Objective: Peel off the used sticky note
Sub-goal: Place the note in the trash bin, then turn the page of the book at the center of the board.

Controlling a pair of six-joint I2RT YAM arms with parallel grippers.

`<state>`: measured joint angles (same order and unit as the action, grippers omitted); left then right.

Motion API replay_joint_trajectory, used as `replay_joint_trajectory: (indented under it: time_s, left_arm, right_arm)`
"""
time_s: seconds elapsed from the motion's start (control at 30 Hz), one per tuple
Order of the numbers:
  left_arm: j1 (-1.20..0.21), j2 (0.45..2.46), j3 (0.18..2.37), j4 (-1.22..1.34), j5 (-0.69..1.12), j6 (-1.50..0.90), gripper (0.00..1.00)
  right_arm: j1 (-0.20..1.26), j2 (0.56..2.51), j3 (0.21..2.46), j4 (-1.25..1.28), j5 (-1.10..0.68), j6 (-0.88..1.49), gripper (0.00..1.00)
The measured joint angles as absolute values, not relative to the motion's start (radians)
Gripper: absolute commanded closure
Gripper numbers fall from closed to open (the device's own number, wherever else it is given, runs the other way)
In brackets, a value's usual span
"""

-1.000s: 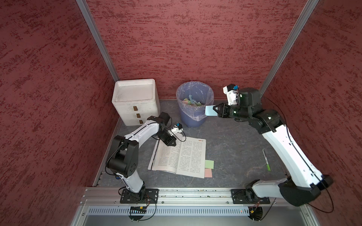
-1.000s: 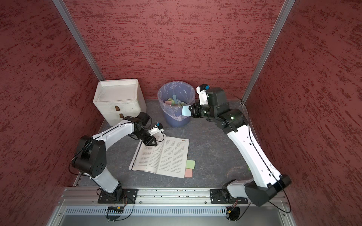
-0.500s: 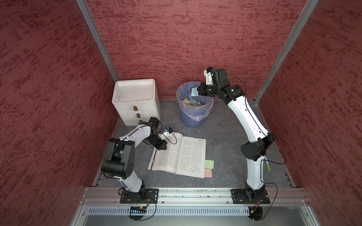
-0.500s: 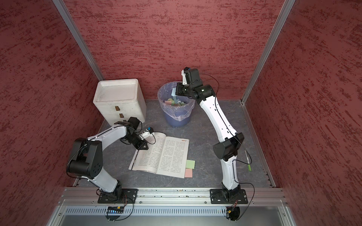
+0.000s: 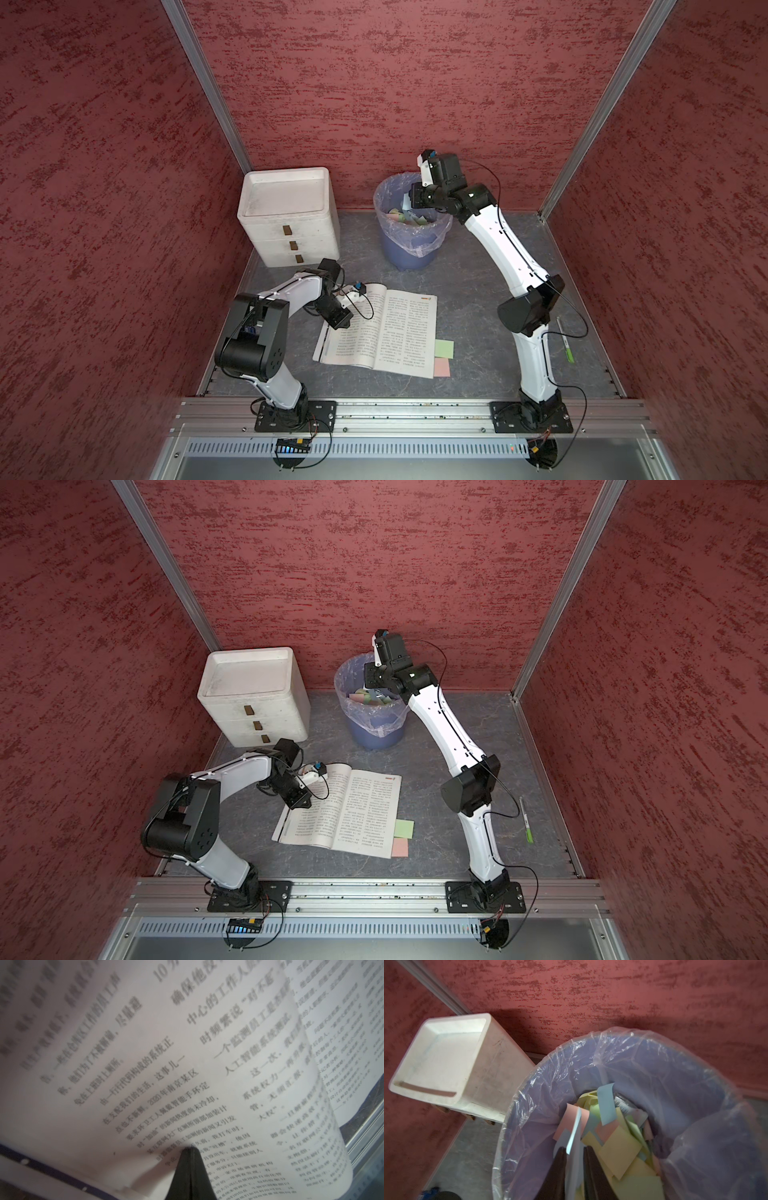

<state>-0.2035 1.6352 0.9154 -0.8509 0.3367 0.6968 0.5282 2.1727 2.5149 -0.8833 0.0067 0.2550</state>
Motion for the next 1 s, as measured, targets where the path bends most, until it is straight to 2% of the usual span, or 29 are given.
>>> replay_joint_trajectory:
  time_s: [0.1,0.13,0.43,0.53,0.8,1.0]
  left_arm:
    - [-0.208,1.635,0.915,-0.851,0.335,0.697,0.99]
    - [-0.211,1.635,0.915,-0.851,0.335,0.697,0.99]
    - [-0.216,1.635,0.911,-0.851,0.335,0.696,1.00]
    - [-0.221,1.635,0.904,-0.847,0.335,0.695,1.00]
    - [-0.253,1.631,0.883,-0.838,0.333,0.685,1.00]
    - [-0.284,1.629,0.882,-0.838,0.331,0.669,1.00]
  right_arm:
    - [0.549,2.175,2.532,-0.876,0.038,0.197,0.43]
    - [0.556,2.175,2.540,-0.874,0.049,0.178,0.40]
    - [0.583,2.135,2.546,-0.894,0.093,0.166,0.36]
    - [0.594,1.984,2.331,-0.891,0.099,0.218,0.36]
    - [0.706,1.369,1.497,-0.796,0.075,0.462,0.36]
    - [0.791,1.178,1.057,-0.739,0.031,0.713,0.37]
